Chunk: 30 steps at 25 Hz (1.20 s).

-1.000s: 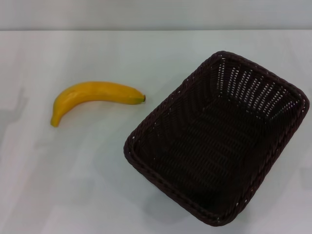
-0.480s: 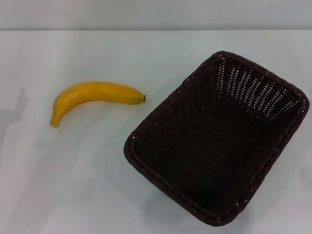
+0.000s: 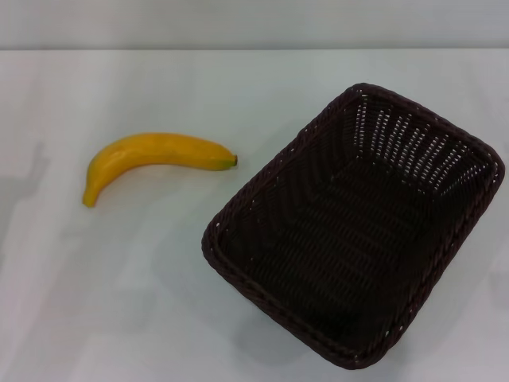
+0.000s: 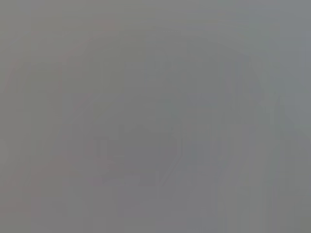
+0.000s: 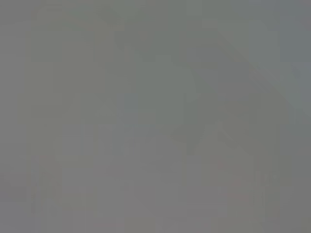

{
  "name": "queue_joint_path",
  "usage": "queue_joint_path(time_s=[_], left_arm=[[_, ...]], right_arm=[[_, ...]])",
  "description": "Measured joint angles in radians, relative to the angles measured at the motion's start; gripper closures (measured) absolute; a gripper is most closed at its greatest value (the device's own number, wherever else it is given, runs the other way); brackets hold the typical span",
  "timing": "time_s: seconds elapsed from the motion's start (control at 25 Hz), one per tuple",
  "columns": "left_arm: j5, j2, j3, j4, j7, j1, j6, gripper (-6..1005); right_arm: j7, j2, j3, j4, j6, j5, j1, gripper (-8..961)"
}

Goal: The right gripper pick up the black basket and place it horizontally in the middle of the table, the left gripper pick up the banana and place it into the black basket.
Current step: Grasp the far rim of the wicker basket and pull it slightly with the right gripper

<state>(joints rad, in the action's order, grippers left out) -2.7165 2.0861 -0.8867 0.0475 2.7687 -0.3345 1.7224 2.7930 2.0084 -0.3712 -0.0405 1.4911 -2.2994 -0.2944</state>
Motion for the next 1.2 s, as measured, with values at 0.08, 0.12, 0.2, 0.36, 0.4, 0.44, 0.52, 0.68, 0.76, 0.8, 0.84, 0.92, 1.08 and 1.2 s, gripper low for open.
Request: queue_joint_path(time_s=[0.08,0.12,0.2,0.36,0.4,0.44,0.52,0.68,0.76,0.8,0.84,0.92,1.08,1.2], left_arm=[[0.0,0.0,0.0,0.0,0.0,0.0,0.0,116],[0.0,0.0,0.0,0.0,0.0,0.0,0.001,116],[0.0,0.0,0.0,0.0,0.0,0.002,0.002,117],[0.0,0.001,0.0,-0.001,0.0,0.006,0.003,117],[0.0,0.001,0.0,-0.001,0.001,0.006,0.003,117],[0.0,0.001,0.0,-0.002,0.002,0.007,0.003,117],[0.0,0.001,0.0,-0.006,0.004,0.008,0.004,117],[-0.004,0.001,0.002,-0.013,0.005,0.011,0.007,117],[-0.006,0.001,0.004,-0.013,0.005,0.017,0.01,117],[-0.007,0.002,0.005,-0.013,0.005,0.022,0.013,117],[-0.007,0.002,0.005,-0.013,0.005,0.025,0.017,117],[-0.012,0.002,0.005,-0.013,0.005,0.032,0.025,117],[-0.043,0.002,0.006,-0.013,0.005,0.047,0.037,117],[-0.065,0.003,0.006,-0.012,0.005,0.058,0.045,117]], right_arm=[[0.0,0.0,0.0,0.0,-0.001,0.0,0.0,84],[0.0,0.0,0.0,0.0,-0.001,0.0,0.0,84],[0.0,0.0,0.0,0.0,-0.002,0.0,0.0,84],[0.001,-0.002,0.0,0.0,-0.002,0.0,0.004,85],[0.0,-0.002,0.0,0.0,-0.002,0.0,0.005,85],[0.0,-0.002,0.0,0.0,-0.002,0.0,0.005,85],[0.0,-0.002,0.0,0.0,-0.001,0.0,0.006,85],[-0.001,-0.002,0.0,0.001,0.001,0.0,0.007,85],[-0.001,-0.002,0.0,0.001,0.001,0.0,0.007,85],[-0.001,-0.002,0.0,0.001,0.001,0.0,0.007,85],[-0.001,-0.002,0.0,0.001,0.002,0.0,0.007,84],[-0.002,-0.002,0.0,0.001,0.002,0.0,0.008,84],[-0.002,-0.002,0.0,0.001,0.002,0.0,0.008,84],[-0.002,-0.002,0.0,0.001,0.003,0.0,0.008,84]])
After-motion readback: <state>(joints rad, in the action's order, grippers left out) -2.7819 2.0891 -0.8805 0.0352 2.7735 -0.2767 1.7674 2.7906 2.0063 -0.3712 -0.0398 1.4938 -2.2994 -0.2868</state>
